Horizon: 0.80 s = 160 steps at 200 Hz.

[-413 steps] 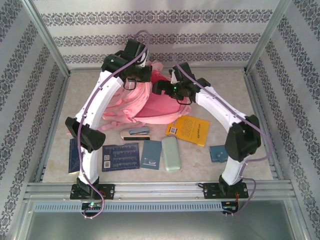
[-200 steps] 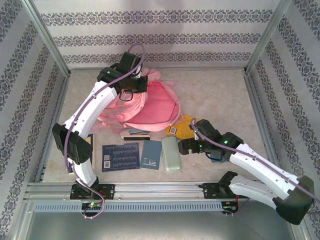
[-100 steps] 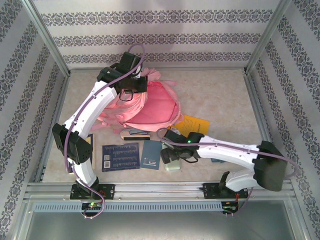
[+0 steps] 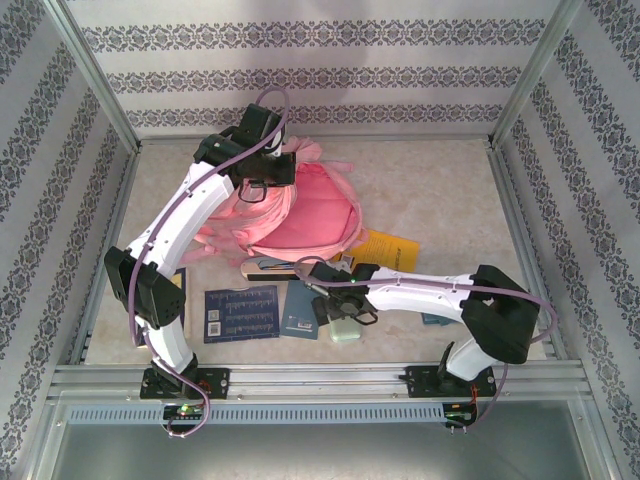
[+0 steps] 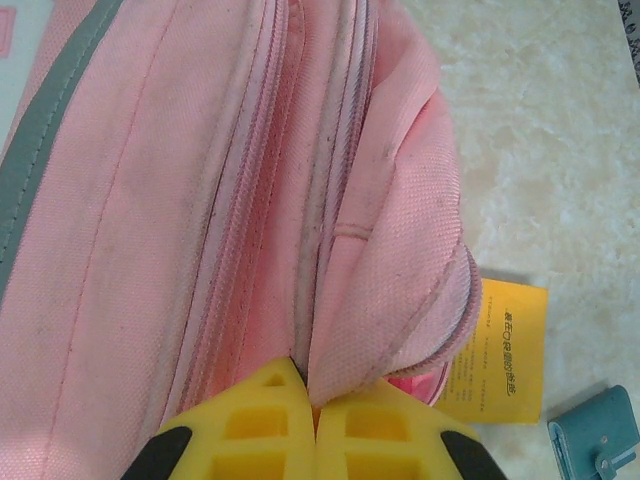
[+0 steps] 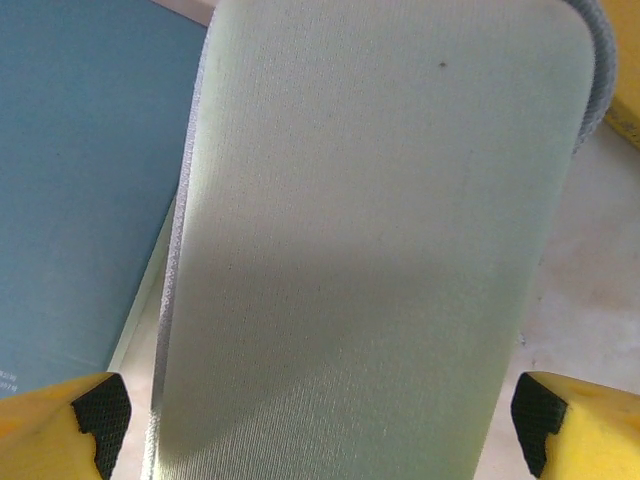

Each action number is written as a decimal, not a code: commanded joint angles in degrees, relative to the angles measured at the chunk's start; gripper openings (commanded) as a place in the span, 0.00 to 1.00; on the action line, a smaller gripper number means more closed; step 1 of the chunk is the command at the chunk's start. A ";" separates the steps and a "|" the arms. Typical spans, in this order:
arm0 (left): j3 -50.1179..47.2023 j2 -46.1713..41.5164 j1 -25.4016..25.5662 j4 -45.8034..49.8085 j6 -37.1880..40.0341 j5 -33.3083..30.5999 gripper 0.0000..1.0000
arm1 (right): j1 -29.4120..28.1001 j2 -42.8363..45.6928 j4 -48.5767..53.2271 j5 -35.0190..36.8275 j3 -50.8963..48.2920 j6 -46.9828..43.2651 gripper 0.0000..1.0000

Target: Pack the student bag

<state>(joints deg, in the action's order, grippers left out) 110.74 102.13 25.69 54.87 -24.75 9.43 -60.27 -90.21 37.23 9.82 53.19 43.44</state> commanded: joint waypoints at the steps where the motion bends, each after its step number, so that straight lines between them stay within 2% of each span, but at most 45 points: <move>1: -0.38 -3.28 -0.69 -0.64 -1.71 1.45 0.00 | -0.55 -1.40 -1.11 -0.76 -1.17 1.22 0.98; 31: -0.12 -3.08 -0.69 -0.61 -1.76 1.74 0.00 | -0.38 -1.87 -2.16 -1.21 -2.36 0.96 0.95; 93: 3.34 -1.87 -0.59 0.82 0.07 2.16 0.00 | 0.81 -0.08 -1.76 -1.41 -3.88 1.86 0.77; 125: 4.09 -2.19 -0.60 1.03 1.80 2.68 0.00 | 1.36 7.39 1.46 -0.08 -4.87 1.74 0.66; 160: 4.66 -3.20 -0.65 0.85 3.87 3.18 0.00 | 2.55 19.54 3.69 0.24 -7.41 1.28 0.62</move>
<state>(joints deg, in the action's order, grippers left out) 112.25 102.10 25.39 56.55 -23.00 10.57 -58.70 -78.35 37.52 8.36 47.51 44.71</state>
